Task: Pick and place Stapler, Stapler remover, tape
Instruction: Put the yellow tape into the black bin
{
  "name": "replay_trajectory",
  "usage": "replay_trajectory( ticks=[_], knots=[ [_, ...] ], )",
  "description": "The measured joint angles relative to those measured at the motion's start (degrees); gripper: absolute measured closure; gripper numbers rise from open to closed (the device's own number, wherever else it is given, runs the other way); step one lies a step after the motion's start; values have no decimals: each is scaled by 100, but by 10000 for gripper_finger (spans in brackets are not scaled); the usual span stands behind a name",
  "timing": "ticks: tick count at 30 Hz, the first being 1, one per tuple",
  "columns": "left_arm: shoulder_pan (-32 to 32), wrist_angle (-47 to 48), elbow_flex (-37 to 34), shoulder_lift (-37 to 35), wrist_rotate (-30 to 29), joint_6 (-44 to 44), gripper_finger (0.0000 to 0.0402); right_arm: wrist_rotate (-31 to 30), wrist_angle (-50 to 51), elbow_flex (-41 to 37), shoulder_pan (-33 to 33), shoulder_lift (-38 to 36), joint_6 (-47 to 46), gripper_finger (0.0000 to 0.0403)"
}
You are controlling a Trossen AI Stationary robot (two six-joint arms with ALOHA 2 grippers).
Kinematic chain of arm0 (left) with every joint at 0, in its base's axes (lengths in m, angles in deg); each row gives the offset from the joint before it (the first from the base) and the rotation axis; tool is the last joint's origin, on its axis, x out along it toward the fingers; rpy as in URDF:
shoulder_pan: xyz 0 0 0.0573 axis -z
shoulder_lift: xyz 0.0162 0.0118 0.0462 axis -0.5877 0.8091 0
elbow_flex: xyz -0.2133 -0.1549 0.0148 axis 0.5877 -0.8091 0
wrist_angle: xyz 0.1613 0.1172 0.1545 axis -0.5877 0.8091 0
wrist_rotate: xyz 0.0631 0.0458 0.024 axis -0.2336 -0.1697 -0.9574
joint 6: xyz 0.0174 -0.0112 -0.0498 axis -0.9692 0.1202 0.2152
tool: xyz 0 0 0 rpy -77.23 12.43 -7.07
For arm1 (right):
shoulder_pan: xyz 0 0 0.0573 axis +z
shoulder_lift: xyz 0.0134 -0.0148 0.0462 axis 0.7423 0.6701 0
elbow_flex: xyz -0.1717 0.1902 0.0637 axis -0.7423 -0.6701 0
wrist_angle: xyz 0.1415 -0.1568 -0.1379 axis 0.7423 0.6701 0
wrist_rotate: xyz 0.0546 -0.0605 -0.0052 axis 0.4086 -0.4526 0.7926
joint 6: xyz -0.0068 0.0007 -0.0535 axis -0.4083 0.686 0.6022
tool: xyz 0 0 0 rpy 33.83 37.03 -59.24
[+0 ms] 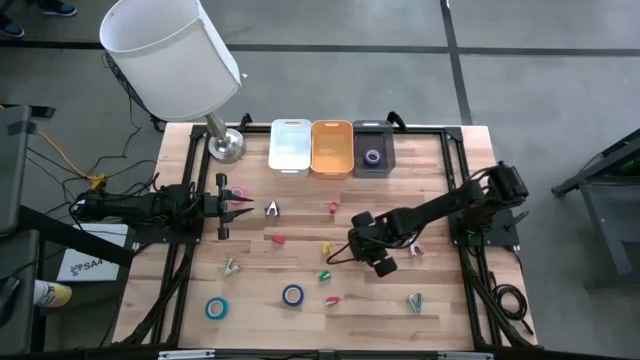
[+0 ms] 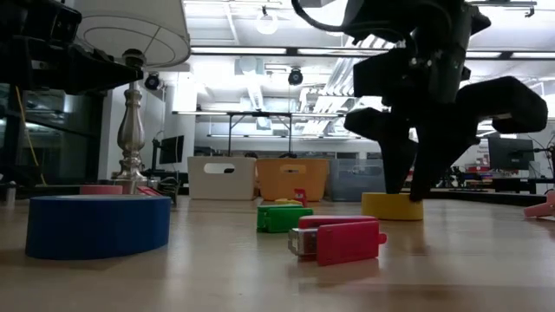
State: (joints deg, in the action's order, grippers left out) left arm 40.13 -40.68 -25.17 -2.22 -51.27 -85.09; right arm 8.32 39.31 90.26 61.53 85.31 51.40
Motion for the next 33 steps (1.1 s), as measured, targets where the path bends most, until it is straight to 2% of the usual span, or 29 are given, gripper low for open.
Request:
replay_trajectory(
  ticks=[11,14,20,22,28,33],
  knots=[
    [0,0,2,0,0,0,305,34,-63,0,-11,210,-96,286],
    [0,0,0,0,0,0,305,-2,-62,0,-36,210,-249,306],
    [0,0,0,0,0,0,305,13,-65,0,-87,173,-377,371],
    [0,0,2,0,0,0,305,21,-41,3,-127,103,-502,372],
    [0,0,0,0,0,0,305,-31,723,413,-434,-160,-682,372],
    [0,0,2,0,0,0,305,-239,1590,902,-993,-409,-450,368]
  ],
)
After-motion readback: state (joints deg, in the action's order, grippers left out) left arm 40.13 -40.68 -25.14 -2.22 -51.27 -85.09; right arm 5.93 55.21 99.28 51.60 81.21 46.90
